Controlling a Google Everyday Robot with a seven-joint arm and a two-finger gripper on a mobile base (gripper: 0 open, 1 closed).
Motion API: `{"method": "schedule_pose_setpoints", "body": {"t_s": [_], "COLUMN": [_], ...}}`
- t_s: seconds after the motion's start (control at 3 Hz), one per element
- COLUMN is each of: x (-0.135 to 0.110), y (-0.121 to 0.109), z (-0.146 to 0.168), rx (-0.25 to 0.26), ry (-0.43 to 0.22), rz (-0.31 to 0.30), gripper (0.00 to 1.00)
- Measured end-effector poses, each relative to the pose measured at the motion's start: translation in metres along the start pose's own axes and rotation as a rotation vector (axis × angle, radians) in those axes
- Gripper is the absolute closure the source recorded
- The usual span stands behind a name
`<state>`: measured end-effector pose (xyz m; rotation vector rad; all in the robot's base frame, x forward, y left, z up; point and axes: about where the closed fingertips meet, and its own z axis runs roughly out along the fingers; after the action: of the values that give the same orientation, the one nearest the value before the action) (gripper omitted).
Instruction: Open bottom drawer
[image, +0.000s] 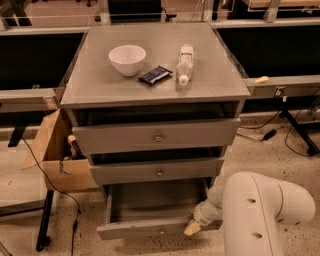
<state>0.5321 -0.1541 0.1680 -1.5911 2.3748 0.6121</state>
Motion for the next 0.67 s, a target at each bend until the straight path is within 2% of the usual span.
{"method": "schedule_pose_setpoints", "body": {"t_s": [0.67], "x": [0.0050], "y": [0.0056], "z": [0.0005], "rx": [-0.006], "ry": [0.003], "rz": [-0.003], "gripper": [0.88]}}
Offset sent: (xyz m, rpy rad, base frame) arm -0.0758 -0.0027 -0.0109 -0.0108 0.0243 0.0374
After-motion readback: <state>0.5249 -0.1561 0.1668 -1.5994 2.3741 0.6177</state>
